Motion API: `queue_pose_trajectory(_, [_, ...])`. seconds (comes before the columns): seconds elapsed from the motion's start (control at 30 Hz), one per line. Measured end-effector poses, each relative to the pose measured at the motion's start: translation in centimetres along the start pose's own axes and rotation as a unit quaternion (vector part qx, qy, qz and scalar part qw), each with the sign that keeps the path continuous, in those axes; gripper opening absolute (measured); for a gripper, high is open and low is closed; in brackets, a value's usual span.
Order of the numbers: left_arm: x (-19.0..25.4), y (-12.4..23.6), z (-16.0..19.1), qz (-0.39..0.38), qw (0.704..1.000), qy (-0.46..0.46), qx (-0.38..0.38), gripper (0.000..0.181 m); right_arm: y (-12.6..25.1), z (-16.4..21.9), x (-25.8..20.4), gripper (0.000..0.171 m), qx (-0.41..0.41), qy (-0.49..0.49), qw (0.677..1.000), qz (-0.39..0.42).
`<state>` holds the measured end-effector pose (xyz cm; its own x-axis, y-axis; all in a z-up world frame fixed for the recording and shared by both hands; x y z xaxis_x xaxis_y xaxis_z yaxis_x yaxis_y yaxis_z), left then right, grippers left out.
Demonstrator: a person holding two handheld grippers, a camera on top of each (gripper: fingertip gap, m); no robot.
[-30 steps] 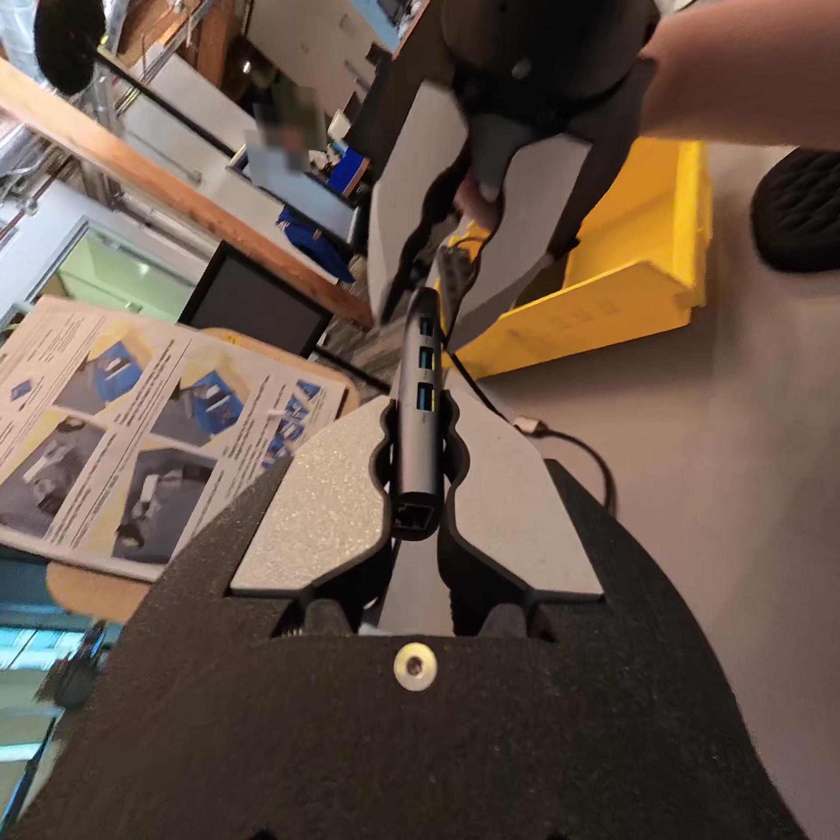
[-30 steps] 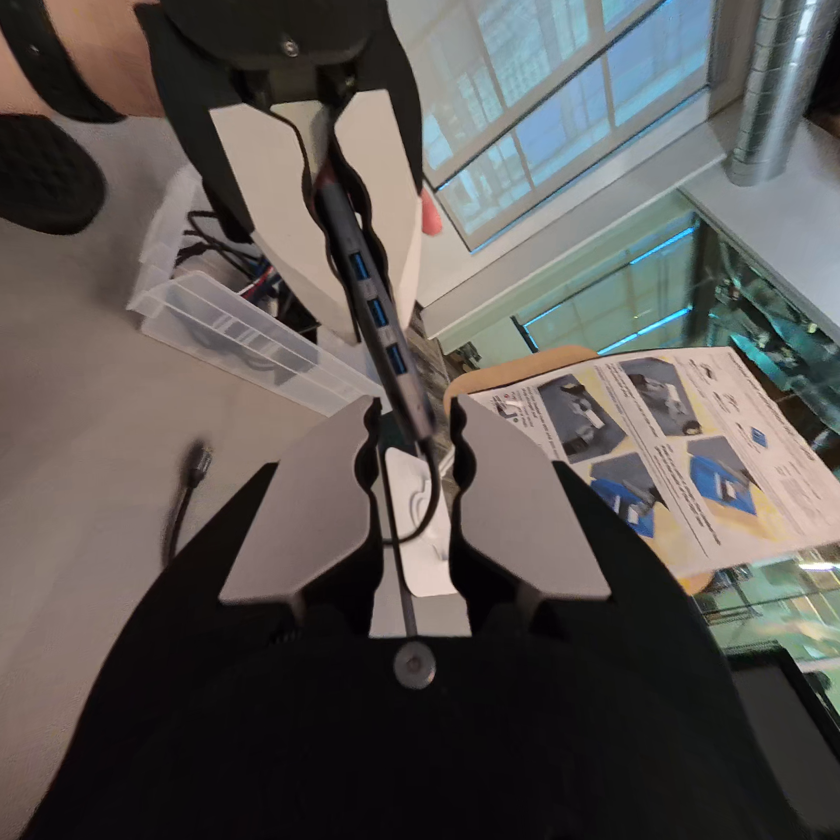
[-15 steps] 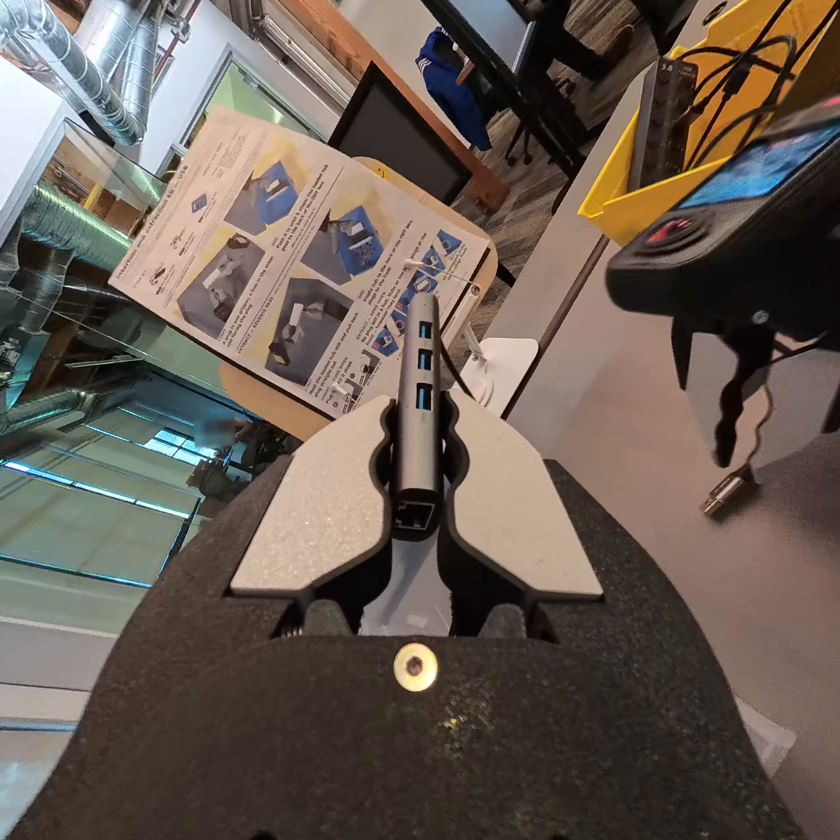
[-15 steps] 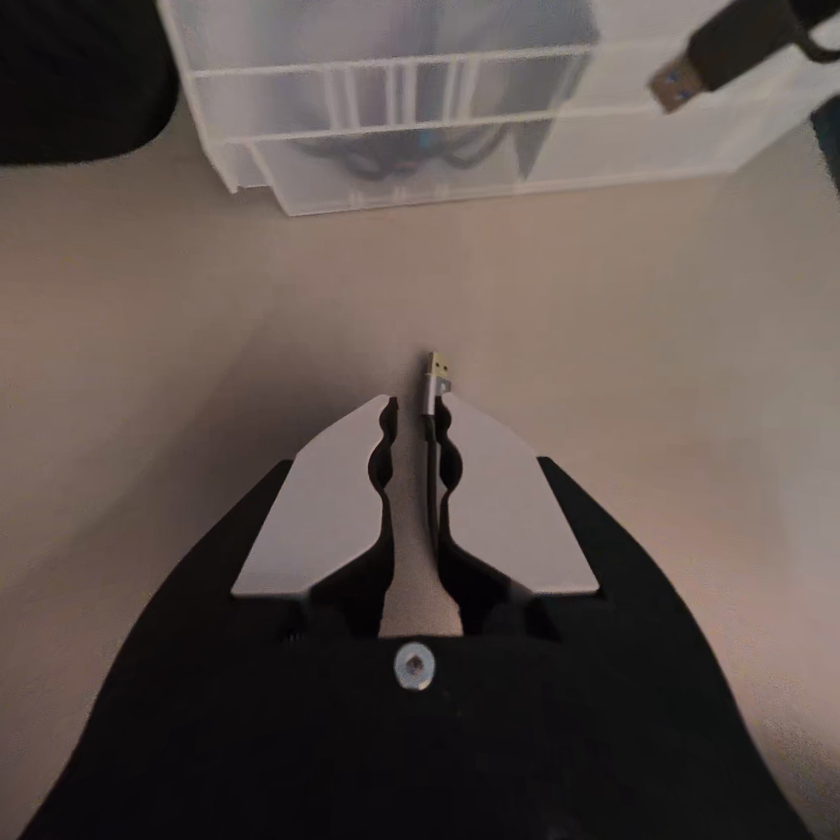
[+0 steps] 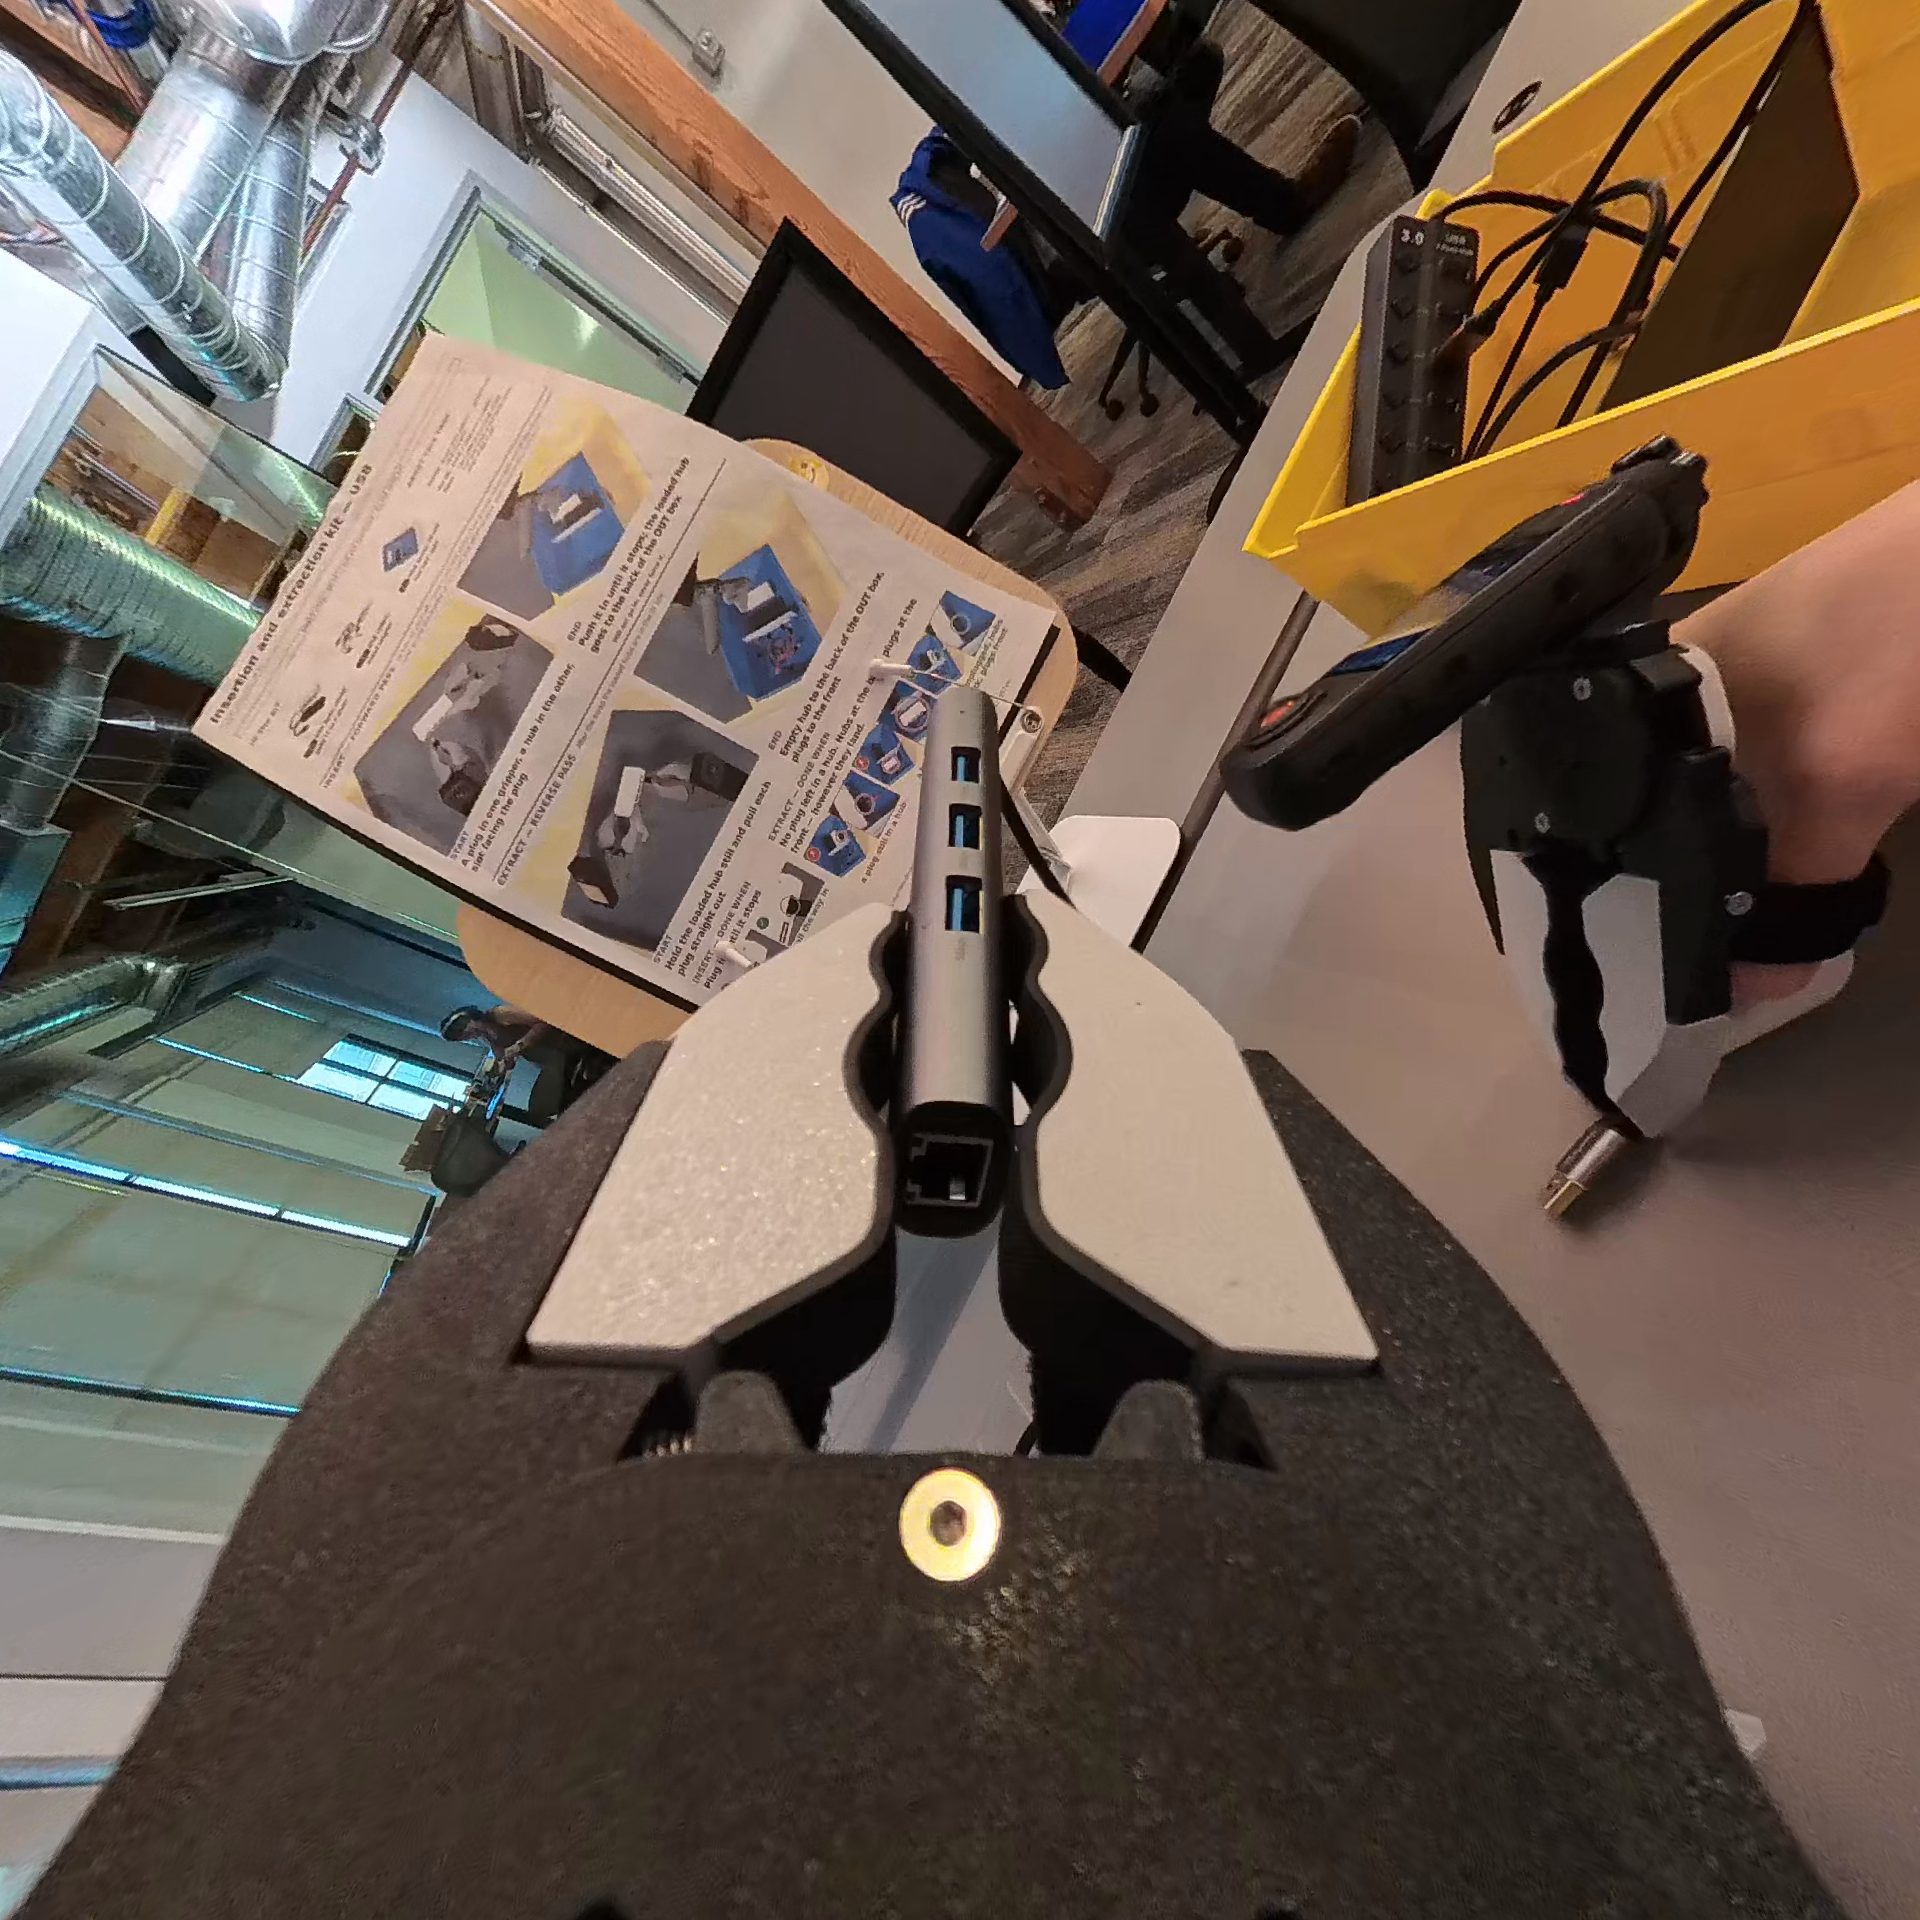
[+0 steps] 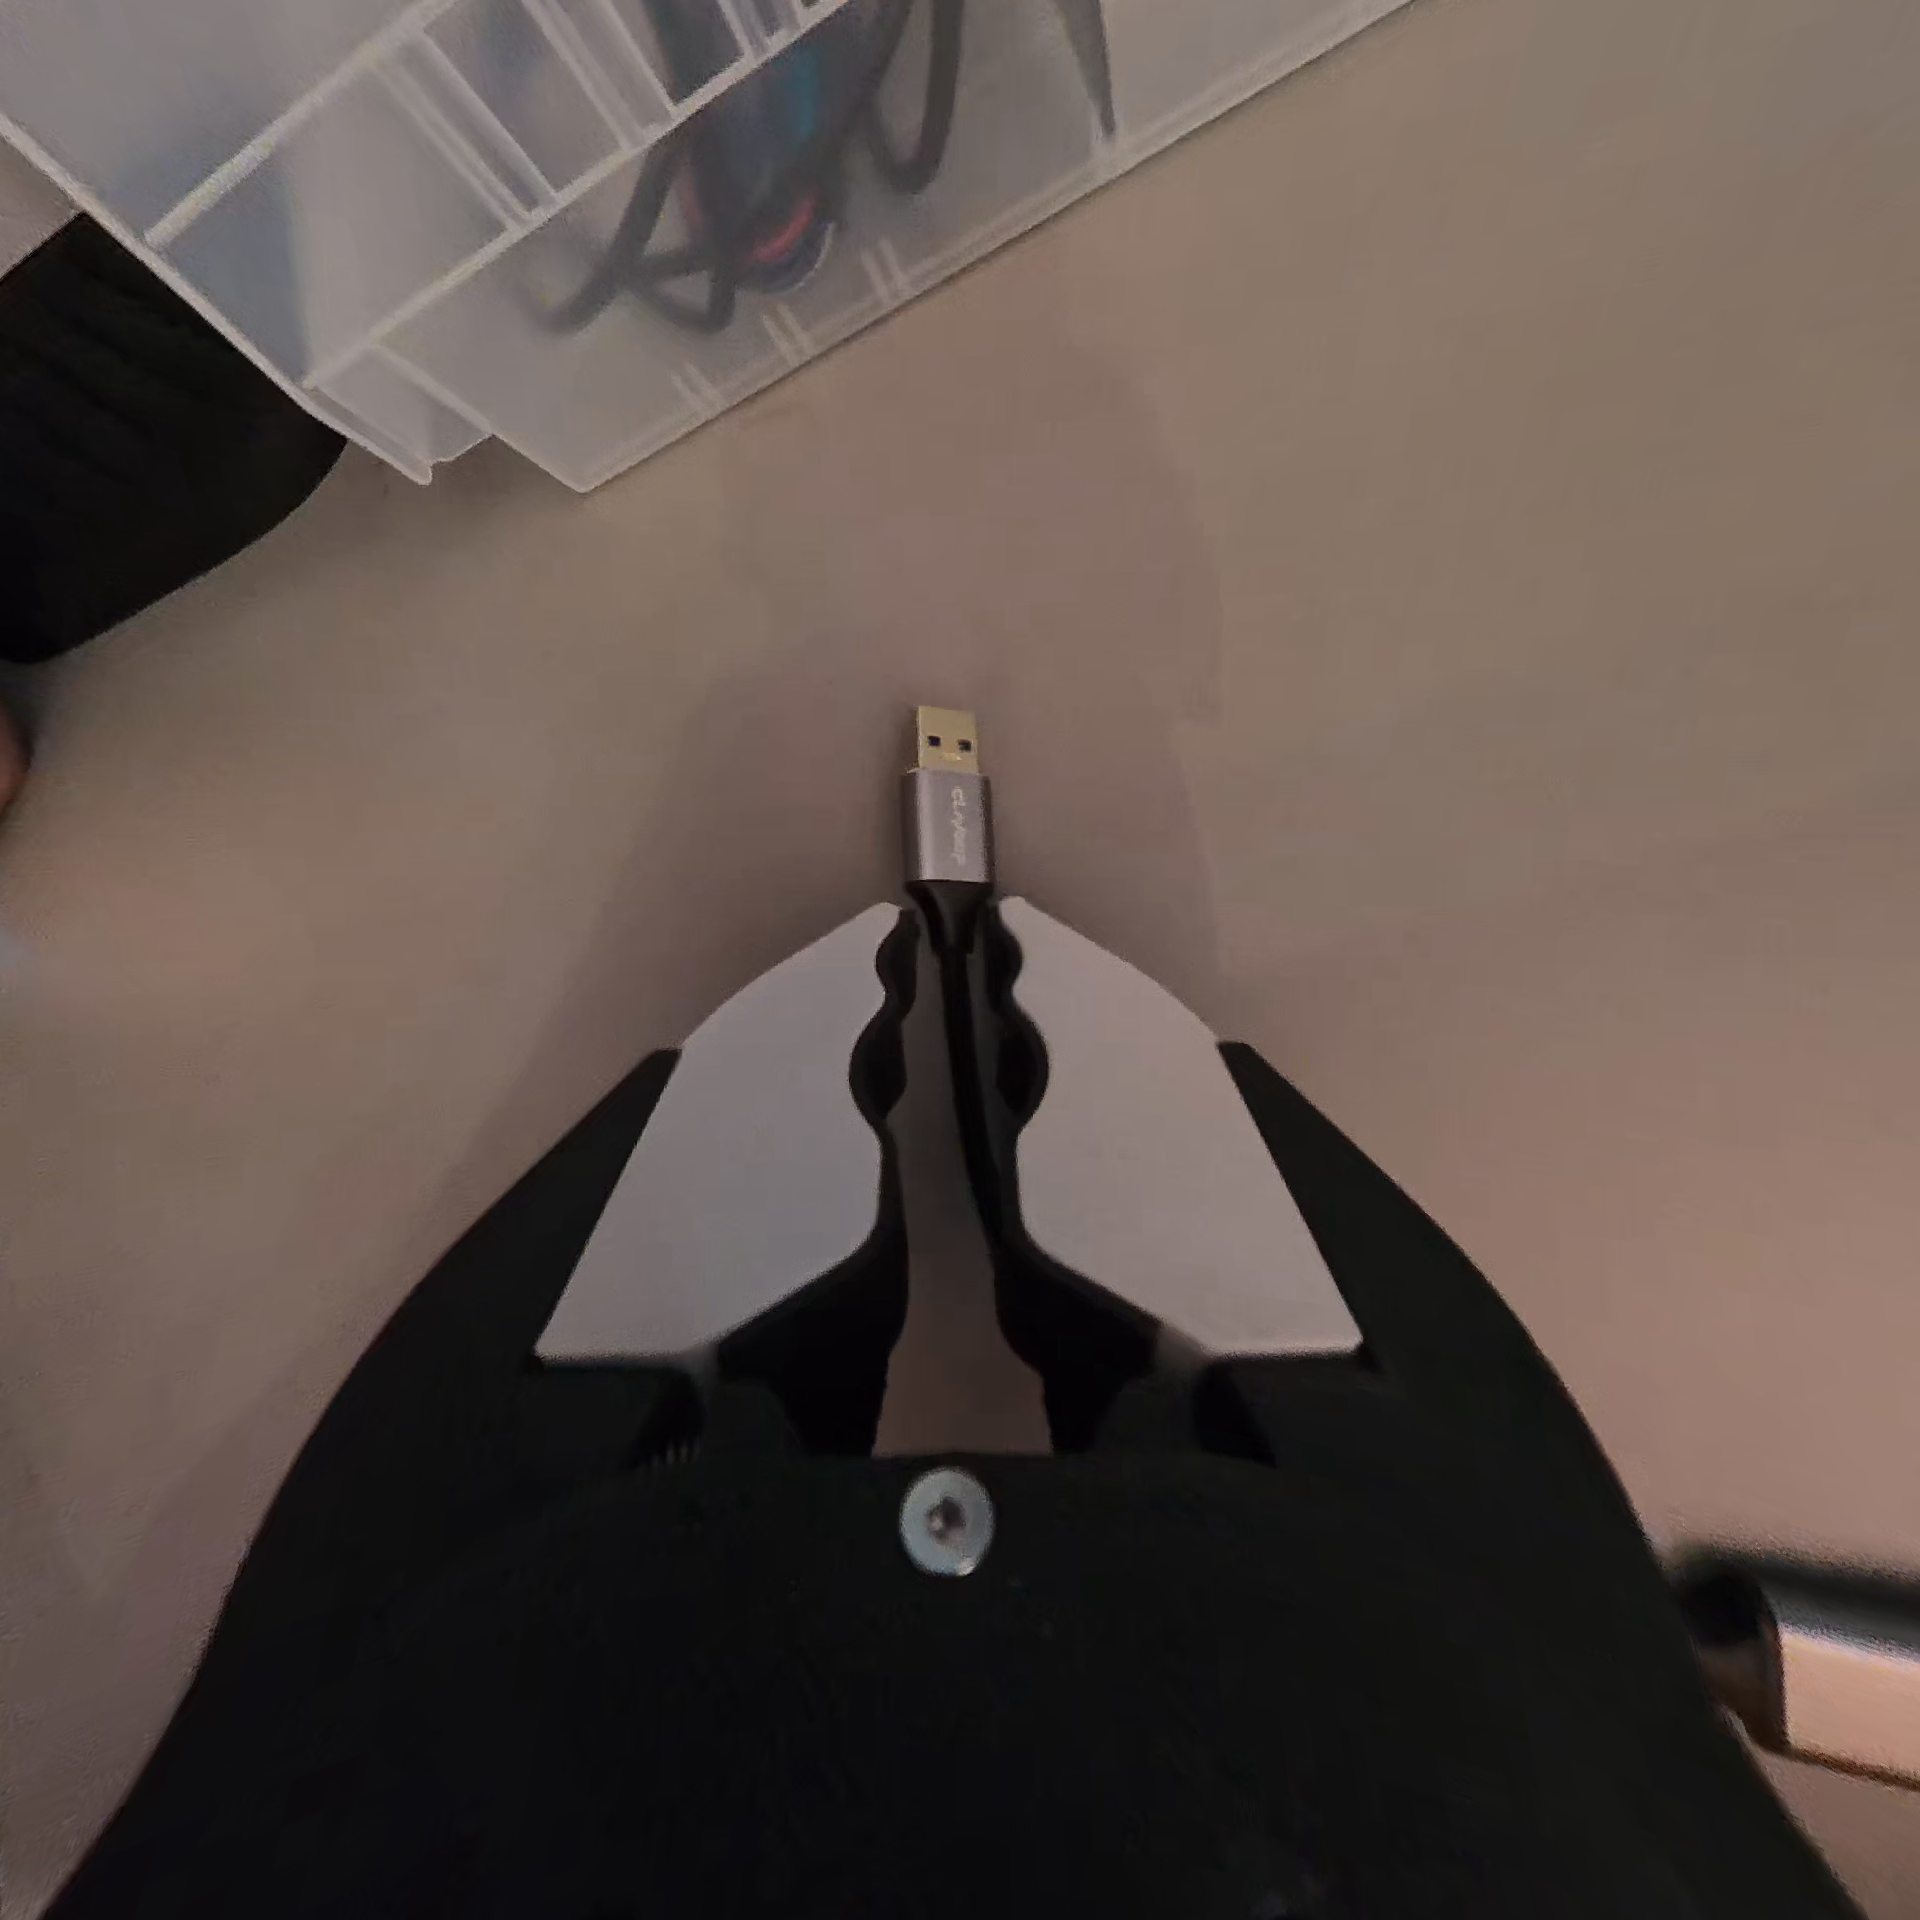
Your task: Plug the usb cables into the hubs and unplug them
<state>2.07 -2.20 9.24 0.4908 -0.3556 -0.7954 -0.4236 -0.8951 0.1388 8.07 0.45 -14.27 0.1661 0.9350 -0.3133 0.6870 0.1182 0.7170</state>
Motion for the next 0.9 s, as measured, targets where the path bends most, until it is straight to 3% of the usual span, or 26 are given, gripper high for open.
queue_pose_trajectory(0.27, [0.1, -0.1, 0.4, 0.002, 1.000, -0.001, -0.009, 0.017, 0.4, -0.5, -0.5, 0.009, 0.000, 0.021, 1.000, -0.001])
queue_pose_trajectory(0.6, [0.4, -1.2, 1.6, -0.003, 0.999, -0.019, -0.043, 0.017, 11.6, -7.0, -6.1, 0.008, 0.135, 0.161, 0.974, 0.083])
queue_pose_trajectory(0.9, [2.2, -2.6, 1.1, 0.004, 0.995, -0.068, -0.066, 0.017, 17.4, -7.0, -7.5, 0.008, 0.107, 0.197, 0.943, 0.246])
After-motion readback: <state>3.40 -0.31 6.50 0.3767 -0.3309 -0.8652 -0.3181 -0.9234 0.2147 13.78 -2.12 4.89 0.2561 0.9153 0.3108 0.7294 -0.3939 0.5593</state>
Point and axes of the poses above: each gripper's, where its closed fingertips meet, y back along the fingers, z out of its underside, x = y × z across the jaws, the point moved 2 cm from there along y, back along the fingers
